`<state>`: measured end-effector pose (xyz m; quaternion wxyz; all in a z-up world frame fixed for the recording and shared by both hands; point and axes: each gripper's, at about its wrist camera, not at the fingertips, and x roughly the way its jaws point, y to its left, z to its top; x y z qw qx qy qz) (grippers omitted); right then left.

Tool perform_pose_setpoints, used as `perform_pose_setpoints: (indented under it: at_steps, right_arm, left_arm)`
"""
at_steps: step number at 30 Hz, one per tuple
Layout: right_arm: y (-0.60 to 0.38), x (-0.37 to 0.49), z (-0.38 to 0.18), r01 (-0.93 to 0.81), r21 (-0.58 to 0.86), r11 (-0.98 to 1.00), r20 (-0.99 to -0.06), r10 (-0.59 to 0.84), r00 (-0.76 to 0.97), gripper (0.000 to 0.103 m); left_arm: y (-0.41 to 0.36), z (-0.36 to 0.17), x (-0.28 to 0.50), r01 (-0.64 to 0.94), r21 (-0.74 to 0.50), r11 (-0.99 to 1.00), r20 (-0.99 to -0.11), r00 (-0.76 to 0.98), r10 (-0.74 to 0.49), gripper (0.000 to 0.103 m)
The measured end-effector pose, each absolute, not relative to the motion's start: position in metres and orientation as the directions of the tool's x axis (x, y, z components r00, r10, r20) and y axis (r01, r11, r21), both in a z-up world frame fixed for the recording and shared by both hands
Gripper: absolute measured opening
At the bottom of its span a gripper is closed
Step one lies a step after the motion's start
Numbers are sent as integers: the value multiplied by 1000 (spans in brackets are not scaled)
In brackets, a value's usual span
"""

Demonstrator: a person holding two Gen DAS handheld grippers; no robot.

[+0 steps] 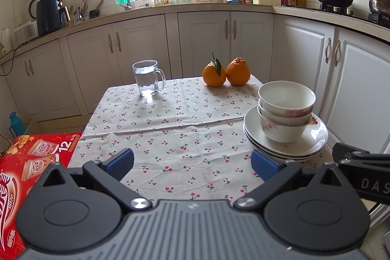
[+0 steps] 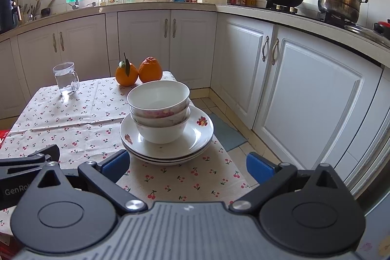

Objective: Organize plates and bowls

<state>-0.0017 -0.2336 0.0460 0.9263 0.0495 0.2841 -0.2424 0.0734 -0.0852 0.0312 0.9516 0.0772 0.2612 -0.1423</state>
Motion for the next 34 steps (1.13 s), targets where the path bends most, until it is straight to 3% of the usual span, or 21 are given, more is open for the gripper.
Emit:
perform_pose_setpoints:
  at_steps: [34]
  right_arm:
    - [-230,-3,49,483,-49,875,-542,-429,723,103]
  left_arm:
    - [-84,32,73,308,66,949,-520,822,-231,101]
